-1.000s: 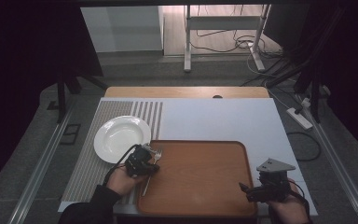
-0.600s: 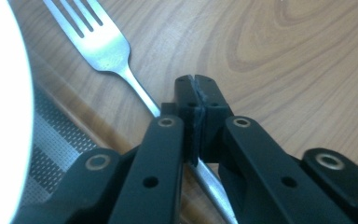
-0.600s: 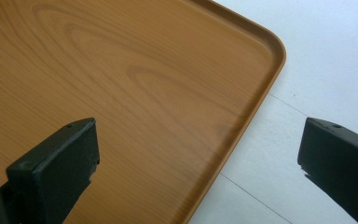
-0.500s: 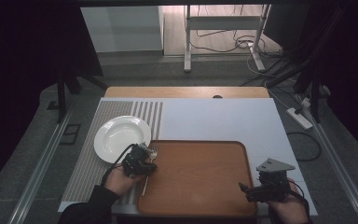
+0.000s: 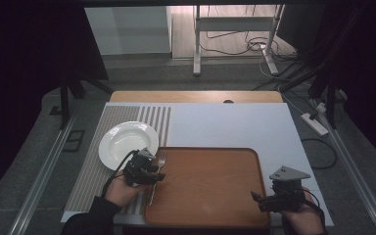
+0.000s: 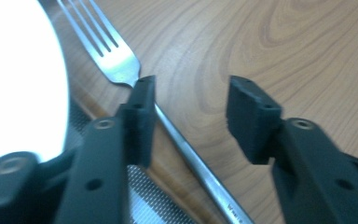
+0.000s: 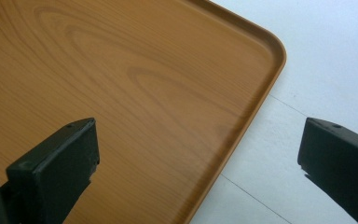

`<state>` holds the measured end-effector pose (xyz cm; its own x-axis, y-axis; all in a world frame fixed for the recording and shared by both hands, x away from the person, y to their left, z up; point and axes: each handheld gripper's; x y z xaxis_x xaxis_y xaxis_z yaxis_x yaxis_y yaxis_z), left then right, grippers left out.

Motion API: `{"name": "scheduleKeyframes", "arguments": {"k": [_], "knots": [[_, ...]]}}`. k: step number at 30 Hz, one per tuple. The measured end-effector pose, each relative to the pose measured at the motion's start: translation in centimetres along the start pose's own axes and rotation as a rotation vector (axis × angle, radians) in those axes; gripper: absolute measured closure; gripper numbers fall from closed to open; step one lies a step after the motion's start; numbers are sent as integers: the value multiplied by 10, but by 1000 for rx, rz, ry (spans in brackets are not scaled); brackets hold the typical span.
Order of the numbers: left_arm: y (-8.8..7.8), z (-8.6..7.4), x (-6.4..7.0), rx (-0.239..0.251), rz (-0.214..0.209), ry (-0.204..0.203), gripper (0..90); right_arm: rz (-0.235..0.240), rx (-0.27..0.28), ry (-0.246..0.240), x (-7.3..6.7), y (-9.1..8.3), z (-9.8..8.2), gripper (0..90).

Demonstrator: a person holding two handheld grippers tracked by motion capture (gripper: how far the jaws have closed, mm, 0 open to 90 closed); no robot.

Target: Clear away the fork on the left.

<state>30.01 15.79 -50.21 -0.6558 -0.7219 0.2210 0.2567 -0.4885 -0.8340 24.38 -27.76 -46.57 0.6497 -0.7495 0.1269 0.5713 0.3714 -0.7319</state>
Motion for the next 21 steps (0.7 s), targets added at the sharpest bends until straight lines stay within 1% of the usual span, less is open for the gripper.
{"name": "scheduleKeyframes", "arguments": {"k": [1, 2, 4, 5, 7, 8, 9, 11, 12, 13, 16, 21], "knots": [[-2, -1, -1, 9, 4, 1, 516, 0, 0, 0, 0, 0, 0, 0], [-4, -2, -1, 23, 12, 0, 471, 0, 2, 0, 0, 0, 0, 0], [-7, -4, -3, 40, 9, -5, 350, 1, 2, 2, 0, 0, 0, 0], [-7, -5, -3, 48, 6, -6, 350, 1, 2, 2, 0, 0, 0, 0], [-10, -6, -4, 62, 3, -7, 286, 0, 3, 1, 0, 0, 0, 0], [-12, -7, -5, 66, 0, -5, 230, -1, 0, -3, 0, 0, 0, 0], [-12, -7, -5, 66, -1, -5, 230, -1, 0, -3, 0, 0, 0, 0], [-14, -9, -6, 74, 0, -13, 165, -2, -1, -4, 0, 0, 0, 0], [-15, -9, -7, 76, 0, -19, 93, -1, 2, -5, 0, 0, 0, 0], [-15, -9, -8, 83, 4, -29, 93, -1, 2, -5, 0, 0, 0, 0], [-16, -11, -10, 111, 17, -35, 0, -2, 3, -7, -1, 0, 0, 0], [-20, -13, -13, 145, 17, -39, 0, -2, 2, -7, -1, 0, 0, 0]]}}
Point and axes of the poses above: each handheld gripper's, and its own axes: y roughly forward along the jaws, z roughly out of its top, x roughly to its right, and after that the axes turned 4 degrees about -y, right-handed
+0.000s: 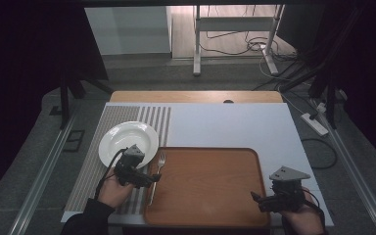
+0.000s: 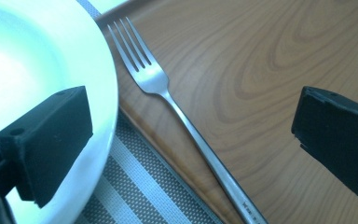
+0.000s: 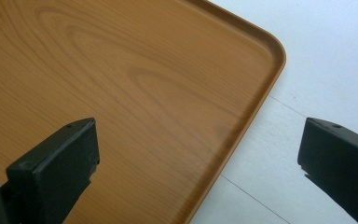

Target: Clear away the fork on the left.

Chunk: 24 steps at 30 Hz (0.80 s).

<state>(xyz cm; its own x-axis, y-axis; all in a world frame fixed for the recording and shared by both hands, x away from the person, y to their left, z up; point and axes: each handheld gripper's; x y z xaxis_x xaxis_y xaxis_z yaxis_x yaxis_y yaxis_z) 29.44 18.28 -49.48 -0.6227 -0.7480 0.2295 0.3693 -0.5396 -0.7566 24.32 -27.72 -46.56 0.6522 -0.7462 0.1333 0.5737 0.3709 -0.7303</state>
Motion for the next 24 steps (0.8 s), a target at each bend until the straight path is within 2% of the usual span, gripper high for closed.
{"name": "scheduleKeyframes", "arguments": {"k": [5, 10, 24], "knots": [[-4, -1, 2, 24, 14, 12, 0, 0, -1, 1, 0, 0, 0, 0], [-8, -5, 2, 28, 23, 13, 0, -1, -1, 0, 0, 0, 0, 0], [-29, -22, -6, 78, 28, -46, 0, 0, -1, 5, 0, 0, 0, 0]]}}
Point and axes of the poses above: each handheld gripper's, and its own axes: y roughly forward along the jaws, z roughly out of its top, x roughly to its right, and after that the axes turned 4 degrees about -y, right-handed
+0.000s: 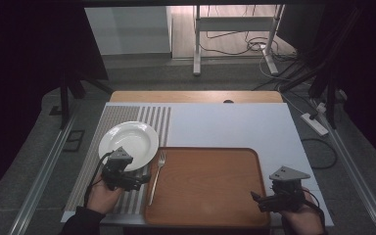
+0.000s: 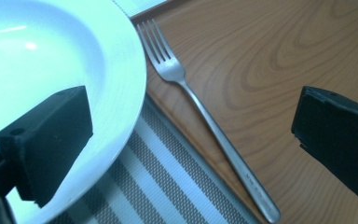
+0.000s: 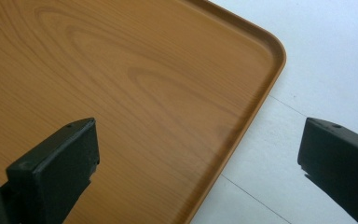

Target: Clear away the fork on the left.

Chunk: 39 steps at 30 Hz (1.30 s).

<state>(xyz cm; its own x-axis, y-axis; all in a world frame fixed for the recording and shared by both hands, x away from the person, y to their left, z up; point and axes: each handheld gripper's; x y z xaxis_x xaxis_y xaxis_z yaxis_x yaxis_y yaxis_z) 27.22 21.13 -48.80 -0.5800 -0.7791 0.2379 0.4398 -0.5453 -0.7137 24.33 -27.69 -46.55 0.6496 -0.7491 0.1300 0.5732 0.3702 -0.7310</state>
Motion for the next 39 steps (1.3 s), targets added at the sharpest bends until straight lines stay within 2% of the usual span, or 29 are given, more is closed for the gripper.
{"name": "scheduleKeyframes", "arguments": {"k": [6, 11, 22, 27, 39], "knots": [[-6, -9, -5, 2, -16, -22, 0, 1, -1, 1, 0, 0, 0, 0], [-15, -18, -7, 8, -6, -30, 0, 2, -2, 1, 0, 0, 0, 0], [-33, -40, -15, 25, 4, -80, 0, 2, -1, 9, 1, 0, 0, 0], [-42, -45, -15, 60, 8, -93, 0, 1, -3, 10, 1, 0, 0, 0], [-52, -52, -13, 46, 78, -73, 0, -1, -3, 14, 1, 0, 0, 0]]}}
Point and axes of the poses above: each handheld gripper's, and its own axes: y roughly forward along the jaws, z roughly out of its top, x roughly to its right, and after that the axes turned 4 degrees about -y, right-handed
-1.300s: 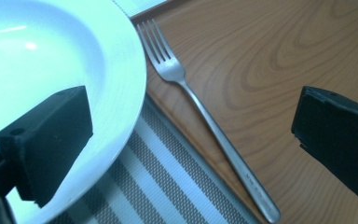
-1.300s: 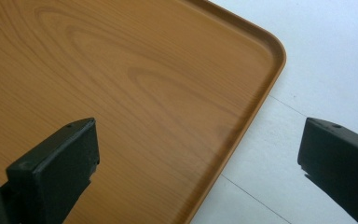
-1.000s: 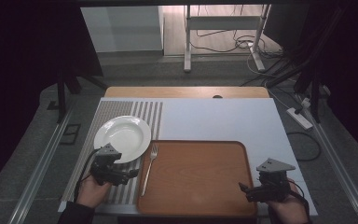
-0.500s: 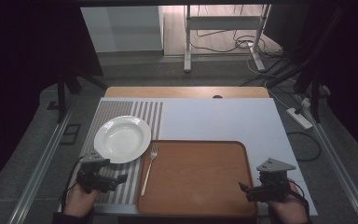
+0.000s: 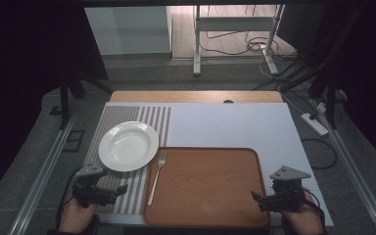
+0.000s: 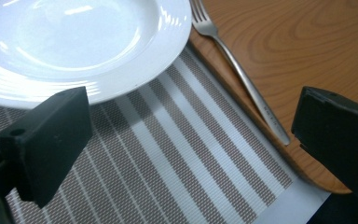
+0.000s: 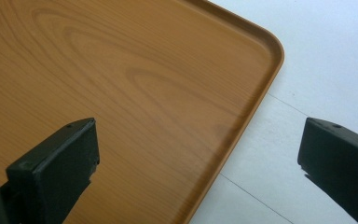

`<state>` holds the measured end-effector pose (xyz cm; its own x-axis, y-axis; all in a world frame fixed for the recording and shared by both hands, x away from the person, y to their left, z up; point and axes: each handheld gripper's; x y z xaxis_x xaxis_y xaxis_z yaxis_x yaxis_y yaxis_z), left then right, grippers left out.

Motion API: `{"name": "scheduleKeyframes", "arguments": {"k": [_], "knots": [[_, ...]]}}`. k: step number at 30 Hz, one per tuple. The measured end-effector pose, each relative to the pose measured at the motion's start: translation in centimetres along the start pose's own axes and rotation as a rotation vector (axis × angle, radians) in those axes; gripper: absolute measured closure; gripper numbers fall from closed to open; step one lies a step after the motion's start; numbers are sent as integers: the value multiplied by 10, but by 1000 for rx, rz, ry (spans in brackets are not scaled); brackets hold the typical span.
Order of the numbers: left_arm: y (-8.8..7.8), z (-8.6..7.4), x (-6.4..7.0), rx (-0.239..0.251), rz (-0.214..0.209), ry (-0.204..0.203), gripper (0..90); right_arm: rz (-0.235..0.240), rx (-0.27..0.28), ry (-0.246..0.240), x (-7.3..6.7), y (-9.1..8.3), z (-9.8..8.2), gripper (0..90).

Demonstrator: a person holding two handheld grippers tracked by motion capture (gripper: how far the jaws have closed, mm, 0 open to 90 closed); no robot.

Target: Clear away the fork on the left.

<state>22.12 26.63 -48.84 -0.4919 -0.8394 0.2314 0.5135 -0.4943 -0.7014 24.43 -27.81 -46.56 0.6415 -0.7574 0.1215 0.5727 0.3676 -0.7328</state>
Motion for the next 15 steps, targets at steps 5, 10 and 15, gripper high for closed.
{"name": "scheduleKeyframes", "arguments": {"k": [5, 10, 15], "knots": [[-4, -3, -1, -1, 16, 8, 0, -4, -2, 5, 0, 0, 0, 0], [-8, -6, -2, 5, 16, 9, 0, -9, -6, 7, 0, 0, 0, 0], [-8, -6, -3, 7, 4, 4, 0, -11, -15, 4, 0, 1, 0, 0]]}}
Point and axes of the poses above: each handheld gripper's, and its own axes: y roughly forward along the jaws, z roughly out of its top, x roughly to its right, and after that the axes turned 4 degrees about -y, right-handed
